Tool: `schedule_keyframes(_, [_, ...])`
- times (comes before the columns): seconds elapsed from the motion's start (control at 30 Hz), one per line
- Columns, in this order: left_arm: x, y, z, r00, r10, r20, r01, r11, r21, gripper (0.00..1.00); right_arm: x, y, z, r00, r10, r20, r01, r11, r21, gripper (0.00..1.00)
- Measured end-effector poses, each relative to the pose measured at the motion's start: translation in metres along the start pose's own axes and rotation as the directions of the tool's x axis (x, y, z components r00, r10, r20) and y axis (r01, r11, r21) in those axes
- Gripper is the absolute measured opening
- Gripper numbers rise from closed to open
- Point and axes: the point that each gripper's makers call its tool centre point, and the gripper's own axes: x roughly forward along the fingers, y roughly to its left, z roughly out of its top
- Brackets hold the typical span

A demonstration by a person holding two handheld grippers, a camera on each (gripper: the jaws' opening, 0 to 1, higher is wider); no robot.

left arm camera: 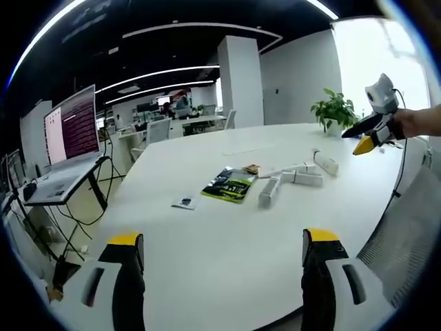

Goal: Arrange the skincare products in the storage area until every visible bottle or jar stands upright without overlapping.

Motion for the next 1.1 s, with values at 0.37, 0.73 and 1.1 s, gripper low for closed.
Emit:
schedule_keyframes(0.37, [0.0, -0.002, -0.002, 1.0, 0.002, -0.017, -0.002, 1.0, 0.004, 0.89, 0.003, -0.002, -0.002, 1.0, 0.003, -0.008, -0.003, 1.0, 0.007, 0.85])
schedule_keyframes(0.73, [0.001, 0.0, -0.005, 1.0, 0.001, -0.03, -0.001, 1.0, 0.004, 0.88, 0.008, -0.01, -0.004, 1.0, 0.006, -0.02, -0.005, 1.0, 0.014, 0.85])
schedule_keyframes(1.1, [0.0, 0.002, -0.007, 0.999, 0.005, -0.037, -0.005, 1.0, -0.001, 0.88, 0.011, -0.012, -0.003, 0.999, 0.015, -0.031, -0.015, 1.0, 0.001, 0.85])
